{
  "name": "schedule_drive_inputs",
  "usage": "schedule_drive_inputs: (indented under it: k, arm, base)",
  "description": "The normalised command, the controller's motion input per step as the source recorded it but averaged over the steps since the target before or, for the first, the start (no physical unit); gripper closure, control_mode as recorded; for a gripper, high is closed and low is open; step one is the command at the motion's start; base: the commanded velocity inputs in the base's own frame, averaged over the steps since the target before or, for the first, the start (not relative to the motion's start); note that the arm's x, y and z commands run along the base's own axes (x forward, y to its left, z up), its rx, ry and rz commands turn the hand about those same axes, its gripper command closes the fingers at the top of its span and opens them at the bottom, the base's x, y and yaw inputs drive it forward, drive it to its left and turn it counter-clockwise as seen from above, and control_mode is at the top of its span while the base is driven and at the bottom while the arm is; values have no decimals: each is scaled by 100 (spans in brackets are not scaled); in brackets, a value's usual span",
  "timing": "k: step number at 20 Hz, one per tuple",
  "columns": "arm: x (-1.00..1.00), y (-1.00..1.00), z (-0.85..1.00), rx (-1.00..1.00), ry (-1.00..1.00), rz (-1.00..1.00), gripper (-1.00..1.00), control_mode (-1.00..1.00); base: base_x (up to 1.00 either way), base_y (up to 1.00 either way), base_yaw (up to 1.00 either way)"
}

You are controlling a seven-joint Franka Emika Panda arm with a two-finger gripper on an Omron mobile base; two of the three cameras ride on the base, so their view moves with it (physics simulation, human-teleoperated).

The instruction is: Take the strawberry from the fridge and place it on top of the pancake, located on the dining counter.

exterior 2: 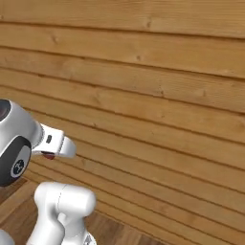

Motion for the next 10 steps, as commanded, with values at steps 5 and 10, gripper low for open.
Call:
schedule_drive_inputs:
  k: [5, 10]
  arm:
    - [0, 0, 0, 0, 0, 0, 100, 100]
    - [0, 0, 0, 0, 0, 0, 100, 100]
  base:
    - [0, 65, 92]
    - [0, 21, 100]
